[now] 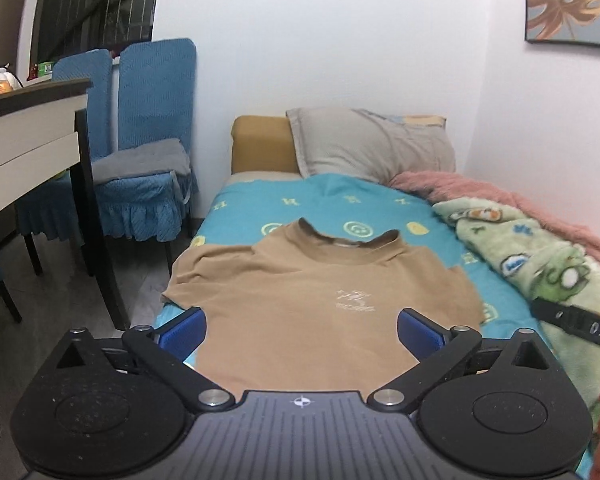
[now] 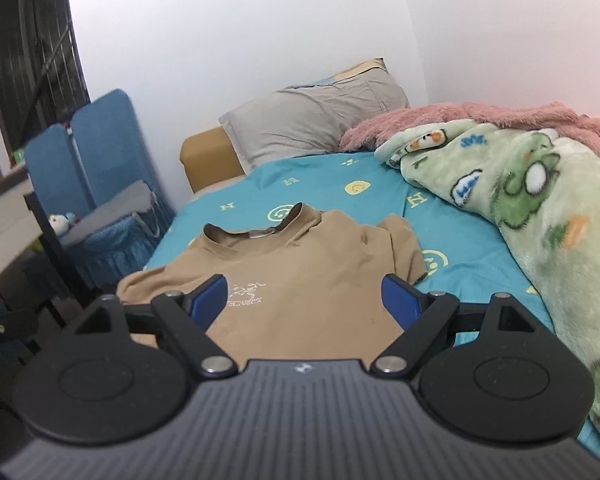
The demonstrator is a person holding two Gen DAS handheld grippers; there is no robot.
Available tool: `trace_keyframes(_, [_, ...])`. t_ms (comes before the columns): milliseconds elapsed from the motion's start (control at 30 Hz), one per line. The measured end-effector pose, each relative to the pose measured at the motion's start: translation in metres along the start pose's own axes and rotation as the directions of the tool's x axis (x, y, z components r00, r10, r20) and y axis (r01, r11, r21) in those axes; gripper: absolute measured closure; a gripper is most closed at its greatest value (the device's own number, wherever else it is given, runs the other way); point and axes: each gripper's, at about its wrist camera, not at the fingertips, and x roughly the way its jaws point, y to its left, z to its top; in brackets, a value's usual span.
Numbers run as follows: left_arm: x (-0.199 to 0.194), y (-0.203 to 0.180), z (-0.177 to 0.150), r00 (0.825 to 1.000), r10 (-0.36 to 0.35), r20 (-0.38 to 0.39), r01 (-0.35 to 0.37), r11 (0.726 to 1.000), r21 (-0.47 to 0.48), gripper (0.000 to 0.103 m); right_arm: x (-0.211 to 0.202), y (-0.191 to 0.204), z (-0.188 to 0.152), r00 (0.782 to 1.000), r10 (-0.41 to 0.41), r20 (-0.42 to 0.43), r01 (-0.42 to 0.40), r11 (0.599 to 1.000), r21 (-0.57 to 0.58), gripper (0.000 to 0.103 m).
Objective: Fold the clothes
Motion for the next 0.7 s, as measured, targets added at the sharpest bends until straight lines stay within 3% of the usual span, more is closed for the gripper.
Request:
trace_keyframes(167, [-0.021, -0.033, 0.001, 0.999, 0.032, 0.036, -0.033, 0.999, 0.028, 0.000, -0.021, -0.010, 0.002, 1.000, 0.011, 0.009, -0.011, 1.000, 0.026, 0.018])
trace_keyframes(300, [-0.022, -0.046, -0.001, 0.999, 0.015, 0.042, -0.016, 0.999, 0.030, 0.000, -0.025, -0.017, 0.003, 1.000, 0.027, 0.013, -0.028, 0.998, 0.063, 0.018])
trace_keyframes(600, [0.024, -0.036, -0.022, 1.000, -0.014, 0.007, 0.014, 1.000, 0.006, 0.000, -0.004, -0.016, -0.002, 0.999, 0.044, -0.004, -0.043, 0.989, 0.141, 0.018])
trace_keyframes(700, [0.041, -0.023, -0.036, 1.000, -0.021, 0.008, 0.021, 1.000, -0.002, 0.000, 0.017, -0.030, -0.004, 0.996, 0.091, -0.019, -0.083, 0.960, 0.268, 0.018])
